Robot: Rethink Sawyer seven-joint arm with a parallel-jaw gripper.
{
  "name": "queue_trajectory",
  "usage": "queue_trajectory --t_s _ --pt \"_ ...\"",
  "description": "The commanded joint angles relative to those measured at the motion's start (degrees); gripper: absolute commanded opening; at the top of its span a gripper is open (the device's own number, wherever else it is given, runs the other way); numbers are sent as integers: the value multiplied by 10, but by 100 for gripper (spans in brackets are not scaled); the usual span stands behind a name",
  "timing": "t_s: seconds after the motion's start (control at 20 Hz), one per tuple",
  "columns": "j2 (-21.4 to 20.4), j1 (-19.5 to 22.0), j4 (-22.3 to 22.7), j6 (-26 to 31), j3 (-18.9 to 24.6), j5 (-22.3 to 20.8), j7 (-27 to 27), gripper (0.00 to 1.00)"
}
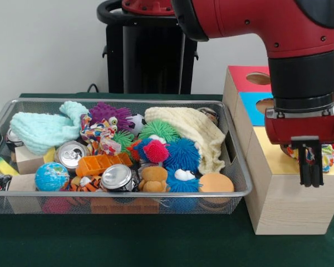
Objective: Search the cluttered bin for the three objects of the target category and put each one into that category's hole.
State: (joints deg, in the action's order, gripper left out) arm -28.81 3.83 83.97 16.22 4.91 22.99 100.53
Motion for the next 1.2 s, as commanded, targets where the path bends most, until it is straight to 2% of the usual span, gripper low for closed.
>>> queue_trajectory --t_s 0.05,0.3,0.65,0.8,1.0,1.2 --pt "24 0 77 -53 56 -33 86 0" --pt "16 -27 100 -78 44 -15 127 0" --pt "0 -46 124 -84 31 6 149 0" --pt "-1 -46 126 -85 32 9 145 0" --pt "13 -22 111 -81 46 -2 115 0" --pt "15 -19 111 -86 50 -3 114 0"
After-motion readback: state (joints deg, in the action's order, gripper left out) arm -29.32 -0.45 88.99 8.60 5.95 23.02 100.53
